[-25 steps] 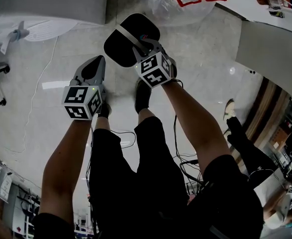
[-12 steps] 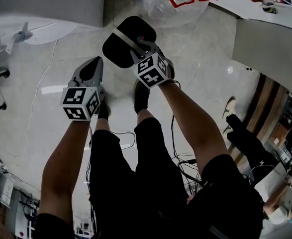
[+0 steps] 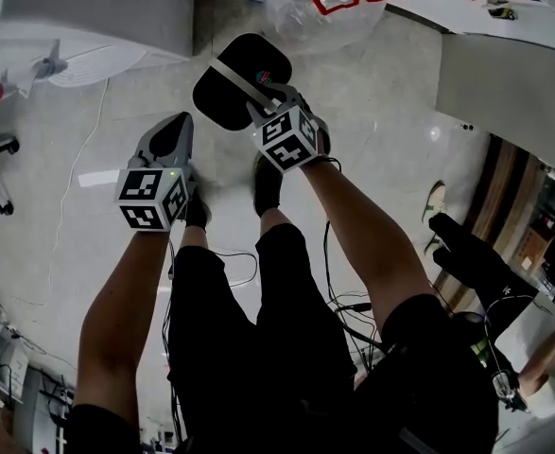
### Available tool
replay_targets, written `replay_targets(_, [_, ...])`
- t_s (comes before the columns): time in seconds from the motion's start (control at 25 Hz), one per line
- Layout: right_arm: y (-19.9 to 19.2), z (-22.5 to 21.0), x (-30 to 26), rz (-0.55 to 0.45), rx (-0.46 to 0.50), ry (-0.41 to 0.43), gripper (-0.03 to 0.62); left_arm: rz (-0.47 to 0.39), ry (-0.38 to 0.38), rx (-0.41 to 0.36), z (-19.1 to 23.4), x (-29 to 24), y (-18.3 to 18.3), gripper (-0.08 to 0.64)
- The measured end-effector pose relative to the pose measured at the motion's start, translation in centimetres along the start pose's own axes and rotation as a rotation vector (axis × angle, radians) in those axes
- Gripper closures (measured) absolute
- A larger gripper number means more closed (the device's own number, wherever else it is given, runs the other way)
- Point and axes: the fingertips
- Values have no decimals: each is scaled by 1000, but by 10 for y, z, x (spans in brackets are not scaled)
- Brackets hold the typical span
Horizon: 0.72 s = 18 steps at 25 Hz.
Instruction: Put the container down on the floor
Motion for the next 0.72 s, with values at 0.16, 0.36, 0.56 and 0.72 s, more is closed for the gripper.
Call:
replay_targets(0.16, [12,-8,24,-32,-38,-30,466,-26,-11,-9,-7,11,15,554])
replay_targets(0.36, [52,-2,83,-163,-144,-59,526,-65,-20,-37,-23,40,46,554])
replay_targets(0.56, [83,1,144,-215,-287,-78,528,-103,-28,-50,-47,66,88,554])
replay_targets(0.72, [108,10,170,-238,-271,-36,540,-142,-27,-89,-59,87,122,554])
Point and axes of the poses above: the fingertips, and each gripper's own axes: x backward along the fingers, z to its left, y out of its top, and after that the axes turned 5 degrees about -x, right-handed
